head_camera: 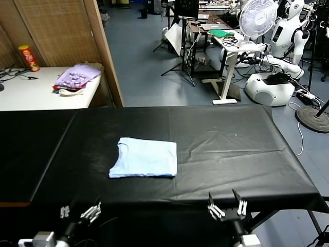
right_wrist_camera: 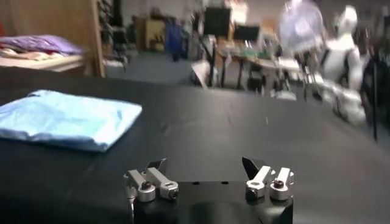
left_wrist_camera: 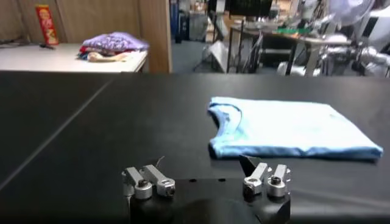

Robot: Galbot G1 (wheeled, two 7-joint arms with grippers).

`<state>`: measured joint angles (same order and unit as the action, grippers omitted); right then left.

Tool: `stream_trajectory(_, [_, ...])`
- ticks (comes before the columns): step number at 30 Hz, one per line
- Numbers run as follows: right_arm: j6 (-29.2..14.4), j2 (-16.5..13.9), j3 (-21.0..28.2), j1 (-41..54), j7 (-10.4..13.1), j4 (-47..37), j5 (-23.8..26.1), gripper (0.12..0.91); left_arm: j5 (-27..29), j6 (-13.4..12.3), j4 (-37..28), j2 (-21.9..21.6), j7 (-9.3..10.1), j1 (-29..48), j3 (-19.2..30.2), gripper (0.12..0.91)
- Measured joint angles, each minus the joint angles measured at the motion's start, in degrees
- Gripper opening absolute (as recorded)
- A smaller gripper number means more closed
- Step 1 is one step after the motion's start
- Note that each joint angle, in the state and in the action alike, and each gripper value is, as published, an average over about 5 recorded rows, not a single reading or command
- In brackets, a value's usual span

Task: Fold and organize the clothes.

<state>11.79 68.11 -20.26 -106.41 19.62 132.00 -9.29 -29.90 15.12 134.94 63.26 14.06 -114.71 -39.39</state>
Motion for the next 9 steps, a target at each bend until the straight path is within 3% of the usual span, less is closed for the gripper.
stream_trajectory(9, [0.19,0.25,-0.08,-2.90,0.33,2.33,-0.26,0.798,-0.46,0.84,1.37,-0.34,-0.15,-1.91,-1.48,0.798])
